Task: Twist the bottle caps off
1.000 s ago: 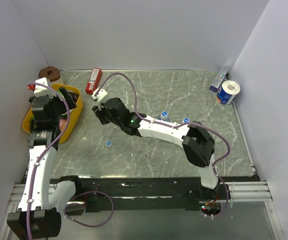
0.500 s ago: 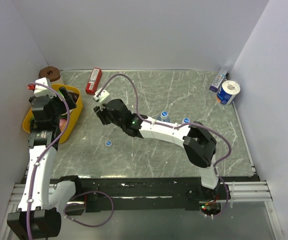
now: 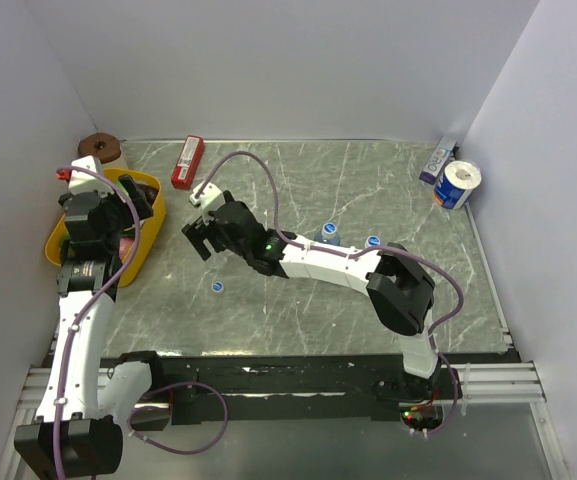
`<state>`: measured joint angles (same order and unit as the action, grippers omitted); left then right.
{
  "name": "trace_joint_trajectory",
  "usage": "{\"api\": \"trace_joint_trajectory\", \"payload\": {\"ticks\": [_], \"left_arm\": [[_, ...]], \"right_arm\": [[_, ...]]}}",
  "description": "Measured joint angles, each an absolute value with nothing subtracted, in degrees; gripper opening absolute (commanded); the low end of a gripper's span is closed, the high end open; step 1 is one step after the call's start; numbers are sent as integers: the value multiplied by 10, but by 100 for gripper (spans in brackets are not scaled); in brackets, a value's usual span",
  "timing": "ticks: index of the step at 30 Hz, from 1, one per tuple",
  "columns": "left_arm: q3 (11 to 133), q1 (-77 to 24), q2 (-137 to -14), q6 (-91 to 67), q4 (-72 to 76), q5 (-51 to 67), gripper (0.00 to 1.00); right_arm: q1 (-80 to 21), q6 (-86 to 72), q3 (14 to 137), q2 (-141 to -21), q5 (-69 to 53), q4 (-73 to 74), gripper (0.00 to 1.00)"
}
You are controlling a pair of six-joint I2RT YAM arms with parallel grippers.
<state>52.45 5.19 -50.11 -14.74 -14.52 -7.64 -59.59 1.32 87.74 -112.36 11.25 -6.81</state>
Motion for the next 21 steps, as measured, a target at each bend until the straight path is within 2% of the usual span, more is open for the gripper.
{"api": "trace_joint_trajectory", "payload": {"ticks": [3, 10, 21], "left_arm": [[523, 52, -501, -147, -146, -76, 96], [523, 52, -501, -147, -145, -76, 96], [524, 49, -499, -134, -143, -56, 96]], "right_arm": [[-596, 14, 877, -1123, 112, -68, 100], [-596, 12, 877, -1105, 96, -67, 100], [-585, -18, 881, -981, 36, -30, 97]]}}
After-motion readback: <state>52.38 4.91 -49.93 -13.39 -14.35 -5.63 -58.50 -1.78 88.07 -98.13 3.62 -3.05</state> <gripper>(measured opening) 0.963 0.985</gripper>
